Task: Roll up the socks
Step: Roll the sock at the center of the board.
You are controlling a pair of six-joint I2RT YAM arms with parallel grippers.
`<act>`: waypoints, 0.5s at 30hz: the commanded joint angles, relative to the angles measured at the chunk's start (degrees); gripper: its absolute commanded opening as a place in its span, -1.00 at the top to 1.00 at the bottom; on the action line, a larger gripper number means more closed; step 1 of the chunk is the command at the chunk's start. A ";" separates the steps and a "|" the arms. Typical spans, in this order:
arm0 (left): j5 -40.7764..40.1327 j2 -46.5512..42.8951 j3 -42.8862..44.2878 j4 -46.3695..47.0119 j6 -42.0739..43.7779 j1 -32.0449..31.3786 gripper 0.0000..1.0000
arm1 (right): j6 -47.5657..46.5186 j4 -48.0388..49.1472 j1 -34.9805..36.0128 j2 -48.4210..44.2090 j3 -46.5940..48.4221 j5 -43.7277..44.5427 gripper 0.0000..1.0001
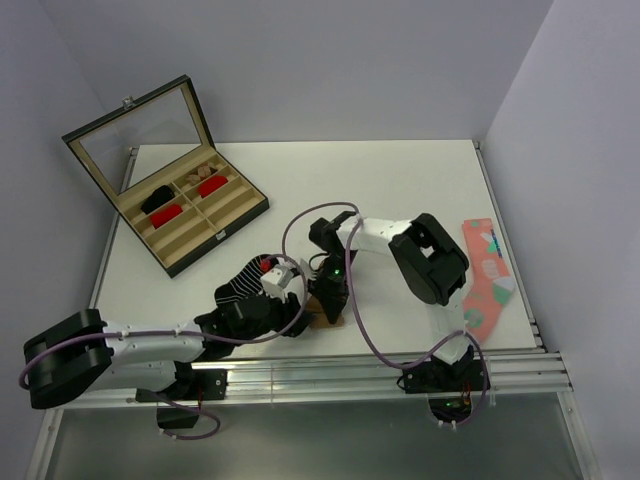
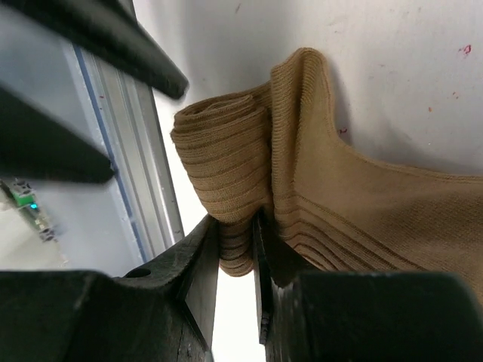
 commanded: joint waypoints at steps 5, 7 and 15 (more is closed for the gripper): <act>-1.05 5.46 9.74 -6.43 12.77 -0.94 -0.04 | -1.77 -1.88 -0.51 6.36 0.79 12.31 0.70; -0.70 7.22 11.33 -7.05 14.53 -0.94 -0.06 | -2.04 -3.10 -0.60 6.88 1.32 12.31 0.70; 5.01 13.99 11.69 -2.75 16.12 -0.94 -0.07 | -2.92 -3.99 -0.87 8.38 2.20 14.42 0.70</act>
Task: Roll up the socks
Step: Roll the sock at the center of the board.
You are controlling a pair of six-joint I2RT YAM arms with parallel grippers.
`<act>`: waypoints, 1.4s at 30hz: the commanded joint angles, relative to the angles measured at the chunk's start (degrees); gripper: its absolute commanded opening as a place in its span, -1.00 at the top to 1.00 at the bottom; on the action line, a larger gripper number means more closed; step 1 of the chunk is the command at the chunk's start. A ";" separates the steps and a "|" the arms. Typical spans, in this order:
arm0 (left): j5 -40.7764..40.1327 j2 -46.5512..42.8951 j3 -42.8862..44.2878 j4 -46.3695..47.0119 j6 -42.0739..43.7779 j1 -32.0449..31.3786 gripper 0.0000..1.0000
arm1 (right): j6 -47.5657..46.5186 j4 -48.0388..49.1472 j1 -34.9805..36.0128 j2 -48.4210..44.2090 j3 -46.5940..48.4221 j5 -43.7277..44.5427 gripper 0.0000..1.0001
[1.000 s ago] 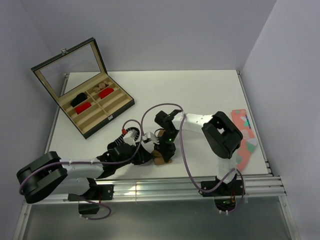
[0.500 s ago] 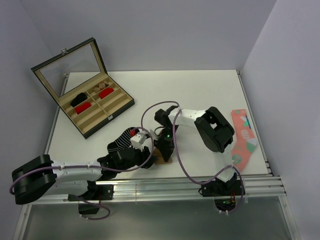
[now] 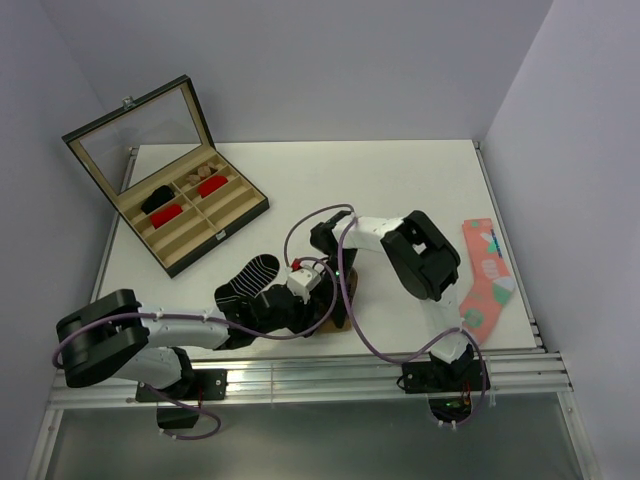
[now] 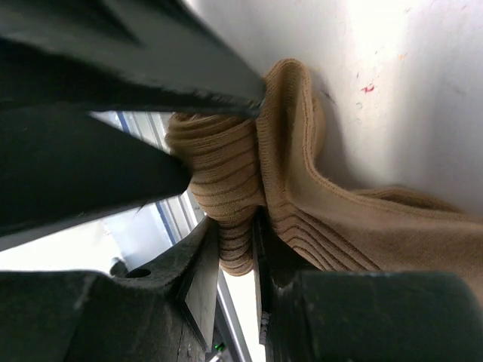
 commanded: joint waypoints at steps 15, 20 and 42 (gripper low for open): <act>7.89 3.95 2.91 5.66 4.50 -0.24 -0.09 | -3.18 4.71 -1.46 4.64 -1.52 14.16 0.69; 10.89 5.80 3.08 7.94 4.15 -0.24 -0.10 | -3.09 4.71 -1.55 4.56 -1.51 14.07 0.69; 16.35 13.71 5.28 5.60 -6.74 -0.15 0.93 | -0.46 8.84 -3.48 0.87 -3.98 14.34 0.52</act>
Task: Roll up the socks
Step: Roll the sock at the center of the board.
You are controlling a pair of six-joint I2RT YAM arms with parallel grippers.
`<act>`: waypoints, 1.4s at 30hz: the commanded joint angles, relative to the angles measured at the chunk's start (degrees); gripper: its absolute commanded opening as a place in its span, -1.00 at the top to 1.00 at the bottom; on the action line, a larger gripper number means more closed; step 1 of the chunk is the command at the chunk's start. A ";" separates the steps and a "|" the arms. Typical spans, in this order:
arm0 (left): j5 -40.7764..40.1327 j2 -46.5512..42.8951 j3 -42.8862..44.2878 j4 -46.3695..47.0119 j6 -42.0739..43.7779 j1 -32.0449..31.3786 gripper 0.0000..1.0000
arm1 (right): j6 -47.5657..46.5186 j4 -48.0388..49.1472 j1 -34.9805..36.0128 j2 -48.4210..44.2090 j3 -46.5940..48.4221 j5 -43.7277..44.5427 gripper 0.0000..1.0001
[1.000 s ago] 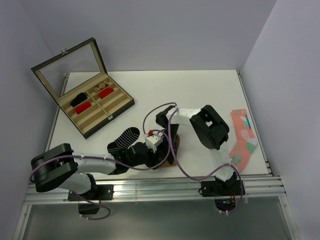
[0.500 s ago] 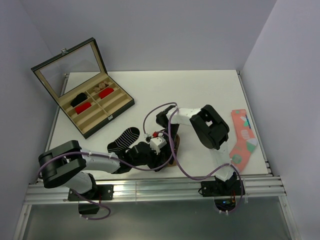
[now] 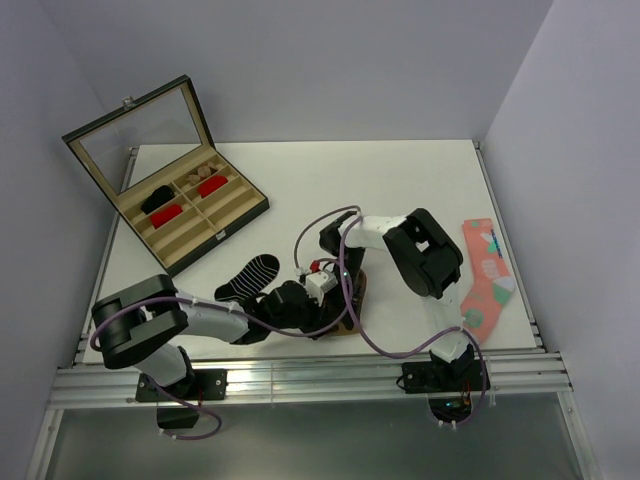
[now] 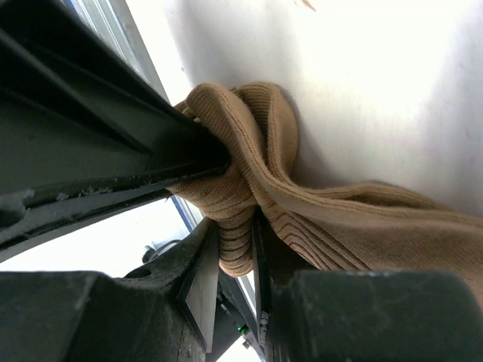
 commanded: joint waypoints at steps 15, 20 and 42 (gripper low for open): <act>-6.19 8.15 13.25 -25.03 -15.70 -1.89 0.99 | 3.79 13.47 -6.76 -4.69 0.14 10.20 0.13; -6.01 10.35 15.53 -28.12 -18.95 -1.98 0.99 | 5.20 13.29 -9.40 -7.67 0.32 8.09 0.06; -2.14 12.46 21.51 -36.12 -22.65 -1.36 0.99 | 17.68 24.28 -19.95 -12.08 1.11 9.14 -0.17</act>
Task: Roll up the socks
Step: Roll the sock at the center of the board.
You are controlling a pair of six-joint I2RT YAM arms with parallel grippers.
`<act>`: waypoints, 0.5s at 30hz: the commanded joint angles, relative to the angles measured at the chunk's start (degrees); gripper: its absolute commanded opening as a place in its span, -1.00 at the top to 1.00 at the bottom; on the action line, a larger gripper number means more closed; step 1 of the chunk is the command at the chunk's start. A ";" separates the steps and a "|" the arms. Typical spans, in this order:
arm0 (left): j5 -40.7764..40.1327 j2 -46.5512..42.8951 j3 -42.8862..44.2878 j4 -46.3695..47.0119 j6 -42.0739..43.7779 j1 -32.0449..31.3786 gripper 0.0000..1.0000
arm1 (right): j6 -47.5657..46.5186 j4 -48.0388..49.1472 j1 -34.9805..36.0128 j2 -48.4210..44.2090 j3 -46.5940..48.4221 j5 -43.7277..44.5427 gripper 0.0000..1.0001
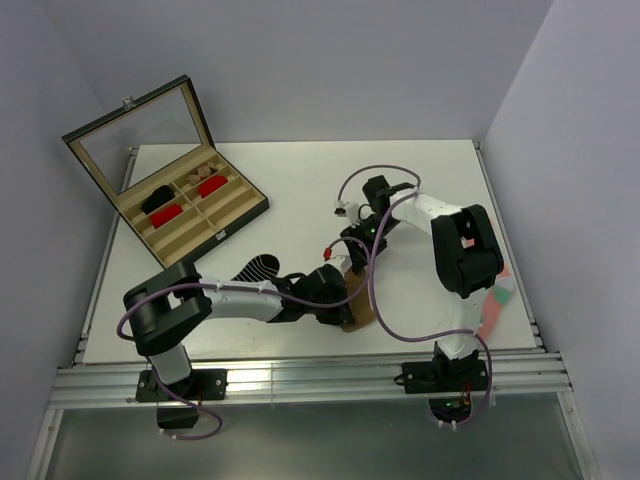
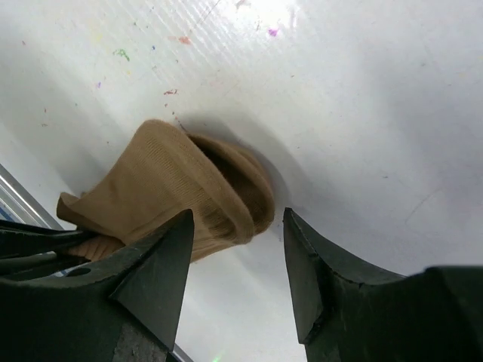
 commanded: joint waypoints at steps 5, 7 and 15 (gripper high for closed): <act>3.10 2.89 -0.63 -8.82 -0.12 -0.14 0.99 | 1.73 1.63 -0.94 -0.02 2.60 0.42 -0.15; 3.37 2.97 -0.37 -8.91 0.06 0.30 0.99 | 1.20 0.84 -1.03 0.60 2.78 0.07 -0.08; 4.42 3.15 2.36 -13.30 1.37 2.41 0.99 | -1.00 -1.62 -0.24 3.23 3.48 -0.28 0.25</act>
